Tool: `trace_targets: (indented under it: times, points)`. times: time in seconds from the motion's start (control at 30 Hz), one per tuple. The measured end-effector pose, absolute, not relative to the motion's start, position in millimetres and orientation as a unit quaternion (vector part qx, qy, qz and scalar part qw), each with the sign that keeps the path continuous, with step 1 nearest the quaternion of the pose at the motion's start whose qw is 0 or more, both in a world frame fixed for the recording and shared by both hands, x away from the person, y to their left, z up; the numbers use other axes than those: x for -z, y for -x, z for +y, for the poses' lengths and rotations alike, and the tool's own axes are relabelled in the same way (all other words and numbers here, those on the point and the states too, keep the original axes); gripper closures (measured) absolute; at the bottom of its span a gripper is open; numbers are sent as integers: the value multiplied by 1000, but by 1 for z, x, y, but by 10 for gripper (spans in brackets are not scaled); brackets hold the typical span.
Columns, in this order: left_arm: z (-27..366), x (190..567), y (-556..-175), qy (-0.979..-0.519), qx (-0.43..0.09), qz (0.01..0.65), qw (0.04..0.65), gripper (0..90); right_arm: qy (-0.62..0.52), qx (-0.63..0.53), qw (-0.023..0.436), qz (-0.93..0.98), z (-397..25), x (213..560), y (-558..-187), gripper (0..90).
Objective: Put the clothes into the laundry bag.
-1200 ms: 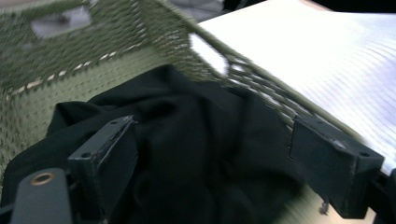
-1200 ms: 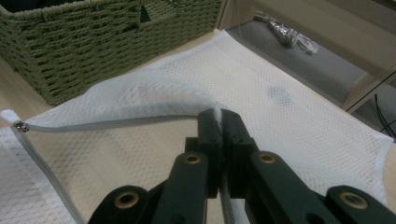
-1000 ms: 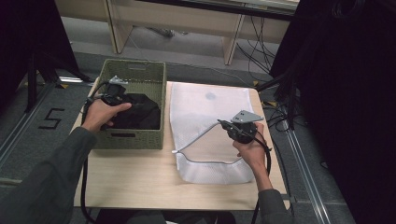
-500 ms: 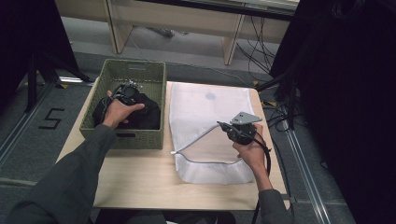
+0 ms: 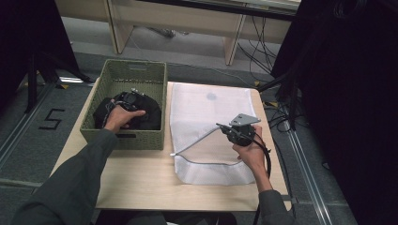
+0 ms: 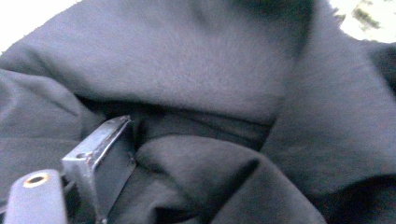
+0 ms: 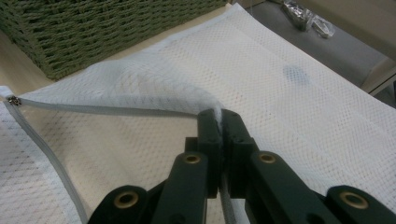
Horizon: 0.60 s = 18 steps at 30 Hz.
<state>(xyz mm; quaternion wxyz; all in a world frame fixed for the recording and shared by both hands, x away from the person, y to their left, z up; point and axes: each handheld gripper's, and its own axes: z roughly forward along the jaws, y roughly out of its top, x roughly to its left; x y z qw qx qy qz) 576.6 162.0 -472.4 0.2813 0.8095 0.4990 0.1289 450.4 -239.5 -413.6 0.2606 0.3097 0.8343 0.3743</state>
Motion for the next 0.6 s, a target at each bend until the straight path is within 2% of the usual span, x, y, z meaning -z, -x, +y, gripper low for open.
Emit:
trace_targets:
  times: [0.07,0.4,0.53,0.6]
  points:
    - [159,479,-578,-817,-128,495,266,78,-312,-372,254,837,-240,412,-450,883]
    - [156,489,-584,-840,-125,476,226,31,-314,-371,253,837,-239,414,-449,882]
    - [155,491,-586,-841,-119,480,222,33,-312,-370,254,837,-239,414,-449,882]
    - [155,491,-587,-844,-120,476,216,61,-311,-370,253,838,-239,414,-450,882]
